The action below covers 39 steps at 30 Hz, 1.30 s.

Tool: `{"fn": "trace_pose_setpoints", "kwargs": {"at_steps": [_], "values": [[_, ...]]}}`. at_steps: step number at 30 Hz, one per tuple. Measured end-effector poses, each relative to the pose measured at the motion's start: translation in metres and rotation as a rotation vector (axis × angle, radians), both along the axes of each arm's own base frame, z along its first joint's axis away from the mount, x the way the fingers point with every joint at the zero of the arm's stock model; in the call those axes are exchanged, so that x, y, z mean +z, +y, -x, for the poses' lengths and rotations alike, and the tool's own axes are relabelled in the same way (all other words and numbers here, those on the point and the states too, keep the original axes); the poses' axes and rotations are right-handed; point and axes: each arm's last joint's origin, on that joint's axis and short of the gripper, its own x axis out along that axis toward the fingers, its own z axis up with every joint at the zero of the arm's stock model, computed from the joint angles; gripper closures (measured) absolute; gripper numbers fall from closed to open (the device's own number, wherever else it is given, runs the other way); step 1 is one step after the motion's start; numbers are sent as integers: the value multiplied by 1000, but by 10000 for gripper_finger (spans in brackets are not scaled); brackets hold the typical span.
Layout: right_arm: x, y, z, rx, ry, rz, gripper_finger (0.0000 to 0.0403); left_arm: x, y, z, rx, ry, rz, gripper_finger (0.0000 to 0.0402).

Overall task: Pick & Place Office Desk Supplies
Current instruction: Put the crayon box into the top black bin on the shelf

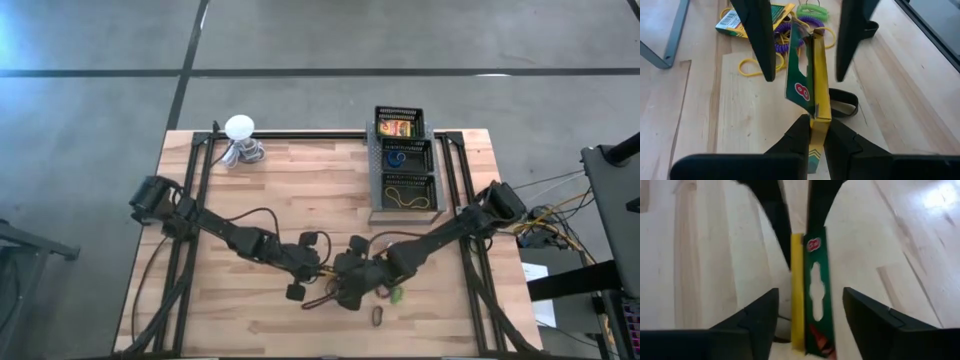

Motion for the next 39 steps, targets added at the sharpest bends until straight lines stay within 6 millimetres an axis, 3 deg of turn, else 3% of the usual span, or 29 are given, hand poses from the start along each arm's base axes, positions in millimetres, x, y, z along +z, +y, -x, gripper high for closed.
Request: {"fn": "trace_pose_setpoints", "kwargs": {"at_steps": [11, 18, 23, 28, 32, 35, 39], "values": [[-11, 3, -2, 26, 23, 7, 373, 0, 0, 0, 8, 4, 4, 355], [-7, 16, 4, -1, -32, 20, 376, 16, 5, 13, -19, 67, 13, 301], [-2, 23, 10, -42, -74, 46, 376, 38, 13, 33, 91, 38, -35, 288], [29, 13, 16, -97, -187, 108, 376, 35, 21, 55, 254, -93, -121, 287], [55, -6, 19, -114, -238, 167, 373, 18, 27, 68, 308, -210, -95, 287], [83, -31, 25, -137, -280, 194, 369, 5, 30, 77, 309, -283, -52, 287], [123, -83, 38, -232, -333, 232, 368, -5, 32, 86, 277, -306, -28, 287]]}}
